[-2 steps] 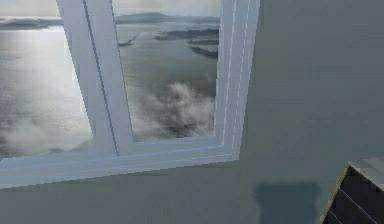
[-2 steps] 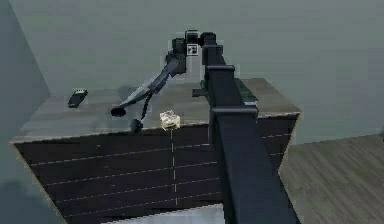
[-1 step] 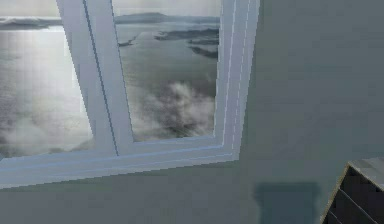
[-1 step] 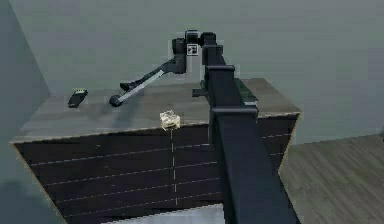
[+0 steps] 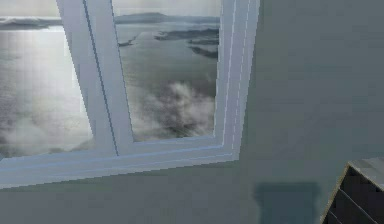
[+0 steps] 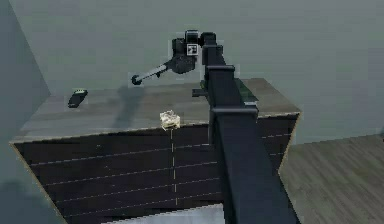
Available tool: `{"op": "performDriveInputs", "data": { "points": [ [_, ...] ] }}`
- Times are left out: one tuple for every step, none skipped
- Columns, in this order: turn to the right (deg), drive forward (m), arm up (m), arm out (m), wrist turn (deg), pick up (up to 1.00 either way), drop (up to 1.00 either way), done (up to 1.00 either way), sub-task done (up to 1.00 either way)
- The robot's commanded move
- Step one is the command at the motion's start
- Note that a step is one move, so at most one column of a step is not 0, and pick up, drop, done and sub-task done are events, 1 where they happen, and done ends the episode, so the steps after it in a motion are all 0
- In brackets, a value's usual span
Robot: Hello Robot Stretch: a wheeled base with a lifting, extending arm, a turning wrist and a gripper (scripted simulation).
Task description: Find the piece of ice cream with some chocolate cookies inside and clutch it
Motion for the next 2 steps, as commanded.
{"op": "performDriveInputs", "data": {
  "points": [
    [0.0,0.00,0.00,0.00,15.0,0.00,0.00,0.00,0.00],
    [0.0,0.00,-0.26,0.00,0.0,0.00,0.00,0.00,0.00]
  ]
}}
